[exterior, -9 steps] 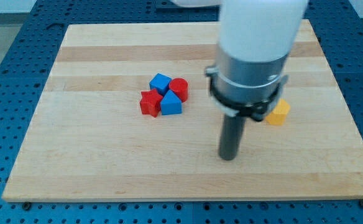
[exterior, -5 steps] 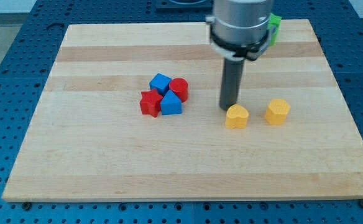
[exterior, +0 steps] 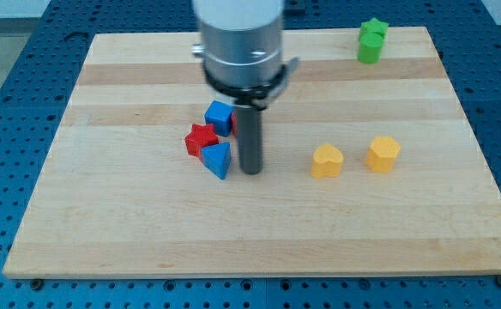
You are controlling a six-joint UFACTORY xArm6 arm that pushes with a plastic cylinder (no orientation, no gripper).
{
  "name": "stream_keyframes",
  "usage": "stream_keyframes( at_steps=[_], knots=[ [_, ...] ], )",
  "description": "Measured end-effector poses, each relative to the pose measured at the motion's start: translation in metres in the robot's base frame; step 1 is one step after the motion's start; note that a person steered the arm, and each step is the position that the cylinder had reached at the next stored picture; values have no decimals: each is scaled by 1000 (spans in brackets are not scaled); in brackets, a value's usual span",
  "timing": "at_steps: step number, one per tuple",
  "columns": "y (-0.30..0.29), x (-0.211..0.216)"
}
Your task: Put the yellow heart right to the yellow hexagon
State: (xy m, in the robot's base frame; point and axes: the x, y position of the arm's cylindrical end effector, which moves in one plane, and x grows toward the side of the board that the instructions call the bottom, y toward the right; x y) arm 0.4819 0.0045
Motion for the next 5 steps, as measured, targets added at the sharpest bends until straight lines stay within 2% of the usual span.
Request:
stream_keyframes(
  at_steps=[1,3,4,5],
  knots=[
    [58,-3],
    [41,34],
    [67,2],
    [121,-10]
  ],
)
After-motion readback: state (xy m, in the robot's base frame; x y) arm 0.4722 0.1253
